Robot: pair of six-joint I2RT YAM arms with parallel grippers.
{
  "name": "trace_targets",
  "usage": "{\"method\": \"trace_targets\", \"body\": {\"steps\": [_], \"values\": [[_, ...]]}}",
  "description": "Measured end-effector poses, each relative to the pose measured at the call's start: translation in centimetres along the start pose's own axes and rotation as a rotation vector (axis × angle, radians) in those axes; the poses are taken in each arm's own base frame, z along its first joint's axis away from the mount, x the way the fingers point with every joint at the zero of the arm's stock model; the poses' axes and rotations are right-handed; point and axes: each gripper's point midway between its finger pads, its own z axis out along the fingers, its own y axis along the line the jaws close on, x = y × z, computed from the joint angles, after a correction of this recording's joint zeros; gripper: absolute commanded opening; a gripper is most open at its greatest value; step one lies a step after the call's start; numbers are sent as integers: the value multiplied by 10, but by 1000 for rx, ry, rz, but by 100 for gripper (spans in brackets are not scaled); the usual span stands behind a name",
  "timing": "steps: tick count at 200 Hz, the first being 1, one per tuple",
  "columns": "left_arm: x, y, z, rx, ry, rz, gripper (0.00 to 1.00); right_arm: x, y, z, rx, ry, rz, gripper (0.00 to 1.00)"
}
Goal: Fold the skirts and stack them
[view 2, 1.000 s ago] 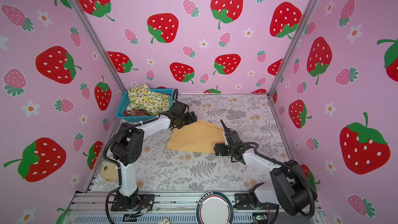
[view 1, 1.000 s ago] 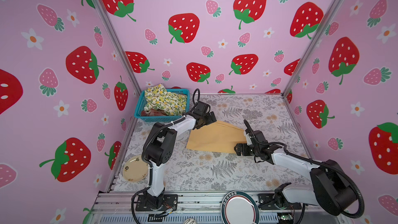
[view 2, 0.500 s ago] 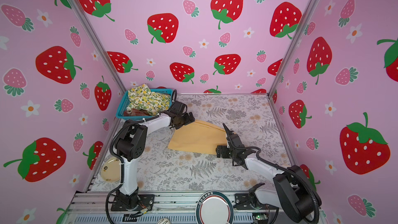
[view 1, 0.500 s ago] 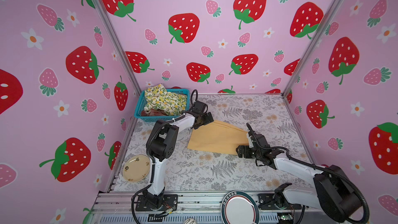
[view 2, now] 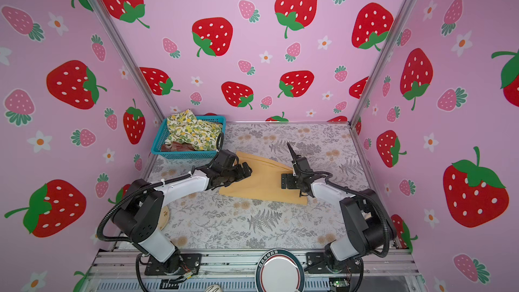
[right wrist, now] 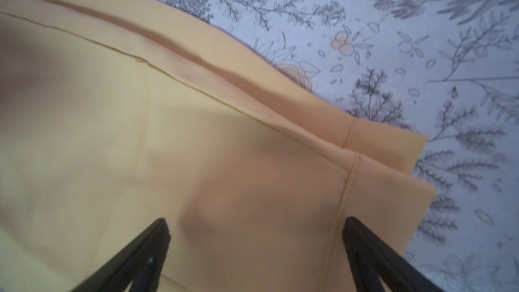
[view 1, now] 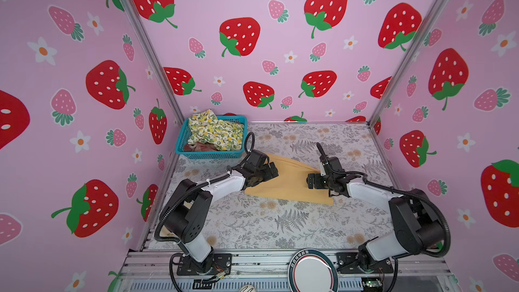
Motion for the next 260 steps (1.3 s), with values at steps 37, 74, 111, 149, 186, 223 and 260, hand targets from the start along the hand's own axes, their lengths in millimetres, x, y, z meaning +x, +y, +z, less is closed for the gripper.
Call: {"method": "trace_targets", "body": {"steps": [37,74,111,149,186,223,260], "values": [[10,12,13,-25,3,-6,99,-8,-2,26,7,40,-13,100],[18,24,21,-36,-16,-35,99,-29,3,41,-6,26,-20,100],[21,23,17,-26,-58,-50,99,-40,7,45,-23,17,-23,100],[26,27,4,-57,-42,-44,99,-44,8,11,-38,-37,-19,100],[4,-5,-14,-16,-57,-12,99,-38,-3,-24,-29,-107,10,100],[-10,-39,-23,68,-69,18,99,-2,-41,-17,26,-40,86,96],[10,-37,-4,59,4,32,99,14,-67,-5,51,11,157,90]]}}
